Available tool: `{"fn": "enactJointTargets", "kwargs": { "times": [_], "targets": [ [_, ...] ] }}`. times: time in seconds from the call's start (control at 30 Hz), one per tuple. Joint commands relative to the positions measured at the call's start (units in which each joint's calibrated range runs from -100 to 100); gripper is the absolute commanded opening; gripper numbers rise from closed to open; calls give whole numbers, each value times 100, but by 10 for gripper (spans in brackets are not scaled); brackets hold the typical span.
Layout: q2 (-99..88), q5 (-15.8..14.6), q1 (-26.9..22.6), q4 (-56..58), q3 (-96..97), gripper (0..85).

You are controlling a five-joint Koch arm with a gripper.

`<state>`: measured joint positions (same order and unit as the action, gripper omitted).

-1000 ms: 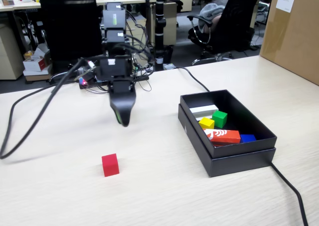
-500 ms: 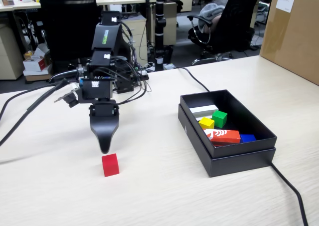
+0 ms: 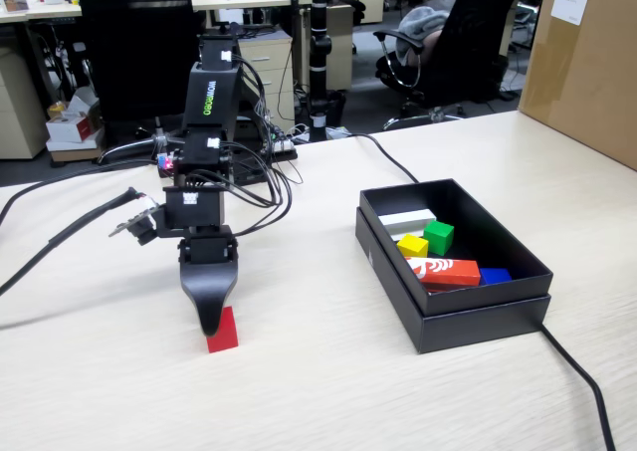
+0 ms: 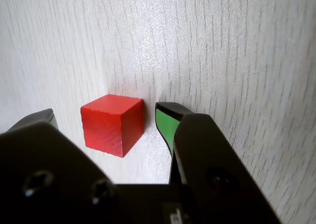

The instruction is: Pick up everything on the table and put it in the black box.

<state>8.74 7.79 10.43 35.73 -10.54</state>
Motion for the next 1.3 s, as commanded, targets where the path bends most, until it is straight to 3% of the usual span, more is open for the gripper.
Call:
{"fn": "enactJointTargets", "kwargs": {
  "times": [0.0,0.47,0.73,0.83,0.93,1.27],
  "targets": [
    [-157,78,-15,-217,-342,416],
    [406,161,-78,-174,-705,390],
    [371,186,-63,-148,-668,150],
    [371,195,-63,-148,-641,124],
    [314,195,-63,-148,-641,11],
    [-535,161,-117,422,-505,11]
  ]
}}
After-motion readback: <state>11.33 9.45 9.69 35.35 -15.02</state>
